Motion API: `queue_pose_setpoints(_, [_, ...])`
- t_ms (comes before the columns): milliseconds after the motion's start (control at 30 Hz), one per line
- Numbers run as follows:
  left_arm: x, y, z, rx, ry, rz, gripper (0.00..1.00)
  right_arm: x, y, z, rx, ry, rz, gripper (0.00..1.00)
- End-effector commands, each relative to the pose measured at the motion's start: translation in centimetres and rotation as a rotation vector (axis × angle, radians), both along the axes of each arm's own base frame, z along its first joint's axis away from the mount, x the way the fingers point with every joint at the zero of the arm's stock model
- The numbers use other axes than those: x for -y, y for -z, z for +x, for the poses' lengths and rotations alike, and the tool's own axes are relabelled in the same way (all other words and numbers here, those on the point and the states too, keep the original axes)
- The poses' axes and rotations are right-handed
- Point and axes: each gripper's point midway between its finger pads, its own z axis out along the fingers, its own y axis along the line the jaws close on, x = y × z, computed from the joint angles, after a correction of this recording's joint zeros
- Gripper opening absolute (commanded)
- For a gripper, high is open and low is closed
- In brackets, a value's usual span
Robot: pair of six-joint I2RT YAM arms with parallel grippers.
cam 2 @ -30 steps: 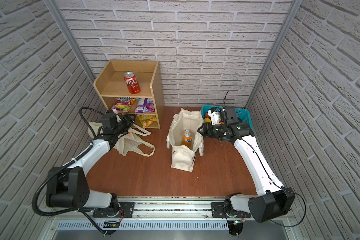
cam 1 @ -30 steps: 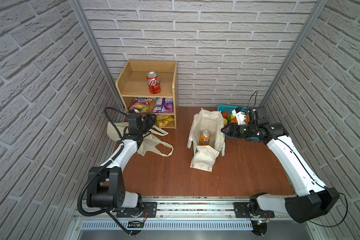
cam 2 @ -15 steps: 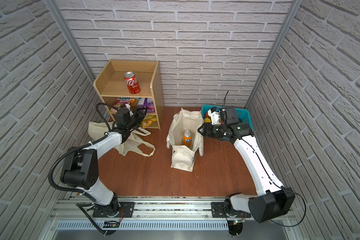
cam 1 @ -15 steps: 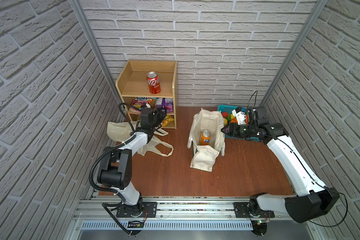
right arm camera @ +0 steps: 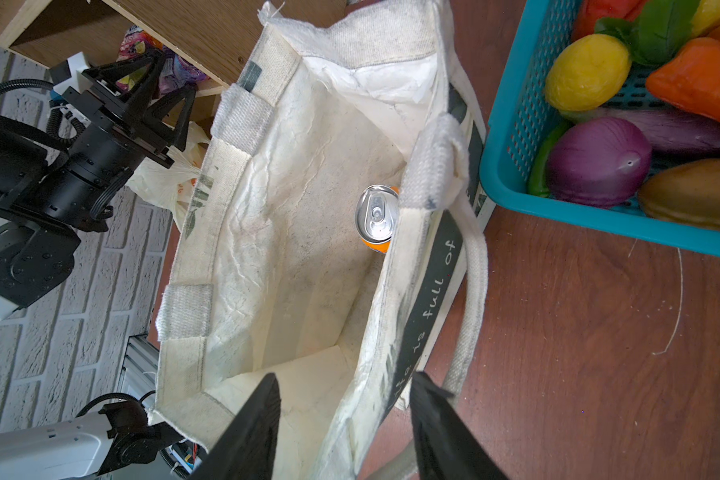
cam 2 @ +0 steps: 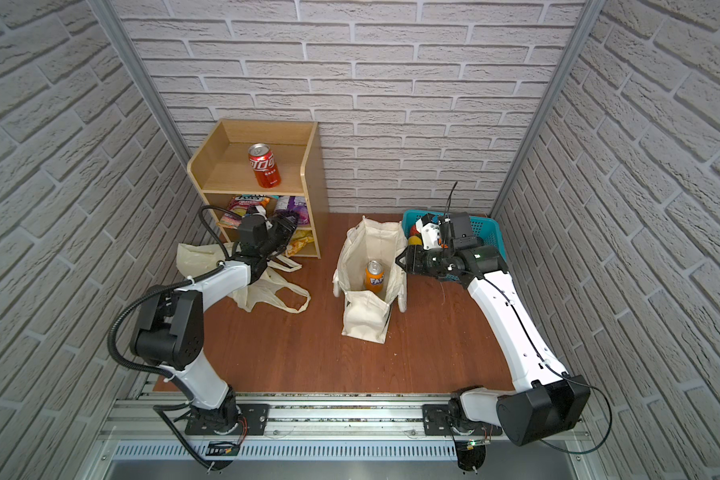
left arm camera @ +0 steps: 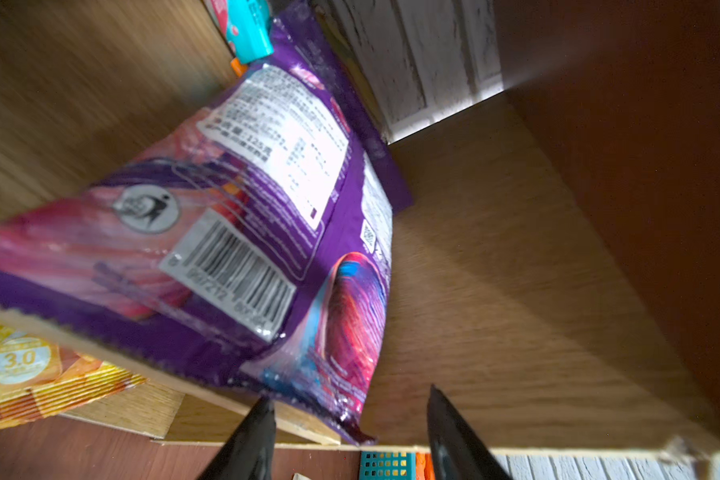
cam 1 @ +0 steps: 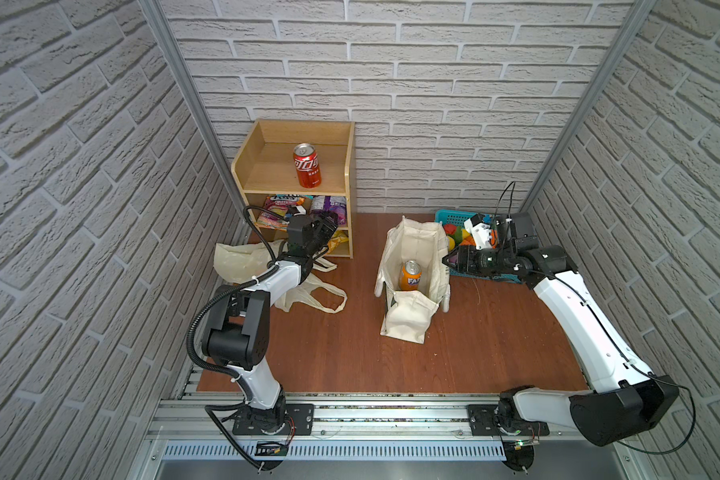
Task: Place the mixed food into the grocery bags and tie them
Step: 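Reach the left gripper into the shelf and grasp the purple snack bag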
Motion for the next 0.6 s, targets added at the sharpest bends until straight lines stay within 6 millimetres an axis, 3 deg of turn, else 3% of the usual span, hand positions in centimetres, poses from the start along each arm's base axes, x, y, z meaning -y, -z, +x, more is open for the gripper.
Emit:
queue_pose_setpoints(0, [0.15, -2.73, 0.94, 0.090, -0.017, -0.018, 0.58, 0.18, -0.95, 0.60, 0.046, 0.007, 0.000, 0.52])
queue_pose_setpoints(167, [0.20, -2.32, 1.31, 0.085, -0.020, -0.013, 0.54, 0.23, -1.05, 0.63, 0.049, 0.009, -0.003, 0.52])
queue_pose_setpoints(367, [0.21, -1.92, 1.60, 0.085, -0.023, -0.013, 0.37, 0.34, -0.92, 0.61, 0.047, 0.010, -0.011, 0.52])
queue_pose_setpoints(567, [0.08, -1.93, 1.39, 0.090, -0.027, -0.007, 0.13, 0.42, -1.10, 0.56, 0.050, 0.012, -0.013, 0.52])
